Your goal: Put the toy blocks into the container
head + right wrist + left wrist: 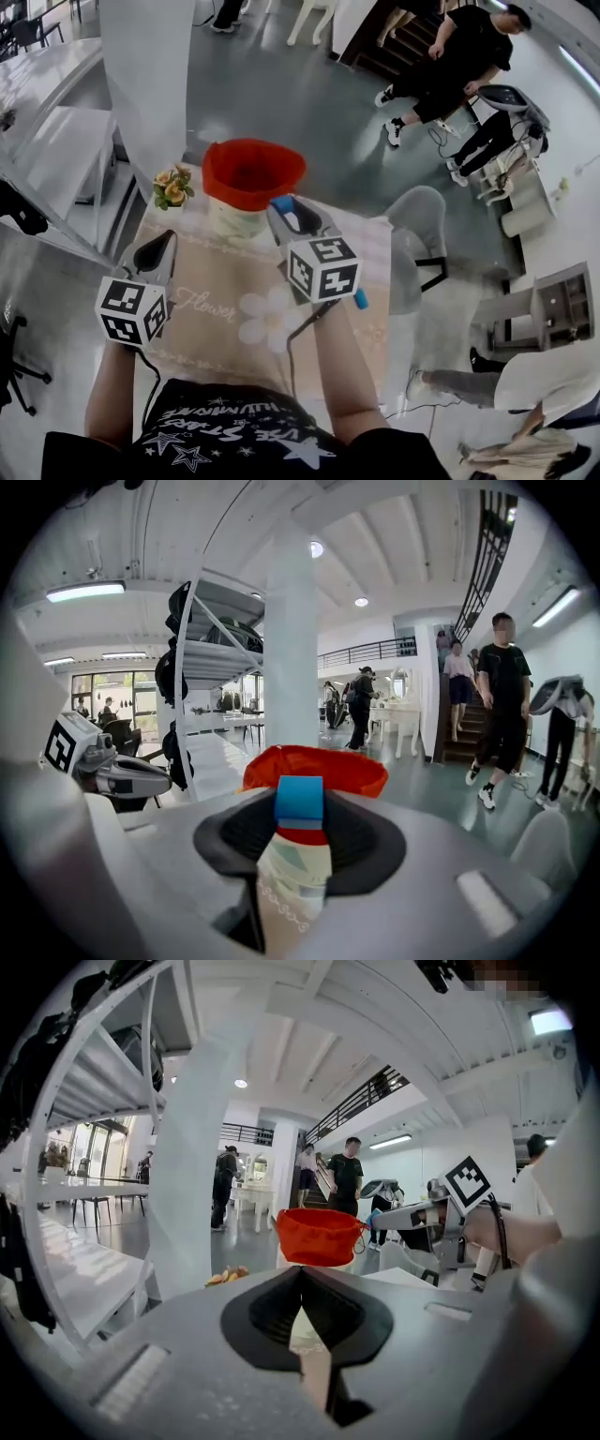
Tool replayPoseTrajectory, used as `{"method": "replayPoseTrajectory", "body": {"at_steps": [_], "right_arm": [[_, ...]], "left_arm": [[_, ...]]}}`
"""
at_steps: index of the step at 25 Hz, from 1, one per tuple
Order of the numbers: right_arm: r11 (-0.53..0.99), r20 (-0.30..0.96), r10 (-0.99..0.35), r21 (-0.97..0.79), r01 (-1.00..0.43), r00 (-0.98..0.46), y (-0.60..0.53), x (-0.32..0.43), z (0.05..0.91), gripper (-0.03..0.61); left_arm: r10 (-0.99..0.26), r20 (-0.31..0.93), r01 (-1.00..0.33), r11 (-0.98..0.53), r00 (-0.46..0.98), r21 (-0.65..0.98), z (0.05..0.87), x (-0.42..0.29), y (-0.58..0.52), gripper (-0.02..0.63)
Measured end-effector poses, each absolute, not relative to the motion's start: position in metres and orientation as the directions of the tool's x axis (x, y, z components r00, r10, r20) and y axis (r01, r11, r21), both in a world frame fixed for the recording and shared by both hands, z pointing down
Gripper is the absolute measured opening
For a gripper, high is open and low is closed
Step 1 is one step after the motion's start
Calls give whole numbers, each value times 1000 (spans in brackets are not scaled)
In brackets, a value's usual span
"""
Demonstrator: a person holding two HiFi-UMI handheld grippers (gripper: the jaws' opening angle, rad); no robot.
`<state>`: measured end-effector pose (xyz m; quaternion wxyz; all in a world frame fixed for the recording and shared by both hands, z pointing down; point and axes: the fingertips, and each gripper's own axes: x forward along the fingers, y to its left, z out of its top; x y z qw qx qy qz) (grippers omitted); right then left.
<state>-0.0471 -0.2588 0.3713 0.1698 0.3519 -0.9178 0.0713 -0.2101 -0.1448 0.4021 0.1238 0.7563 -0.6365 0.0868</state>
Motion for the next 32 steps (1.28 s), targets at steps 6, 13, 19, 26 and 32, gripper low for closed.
{"method": "replayPoseTrajectory", "body": {"at_steps": [6, 13, 19, 26, 32], "right_arm": [[732, 328, -646, 10, -681, -690, -283, -56, 347, 150], [752, 330, -631, 38, -658, -702, -303, -83, 342, 150], [771, 357, -612, 71, -633, -705, -316, -101, 347, 150], [776, 406, -601, 92, -624, -688, -321, -107, 365, 150], [777, 424, -600, 107, -620, -678, -323, -106, 373, 152]], "left_arm": [[-947, 271, -985, -153, 170, 84, 393, -216, -156, 9], [-949, 270, -985, -145, 165, 93, 396, -223, -162, 9], [-946, 280, -985, -139, 163, 105, 401, -226, -162, 9], [-944, 289, -985, -128, 158, 118, 406, -230, -162, 9], [-940, 300, -983, -132, 164, 124, 412, -228, -163, 9]]}}
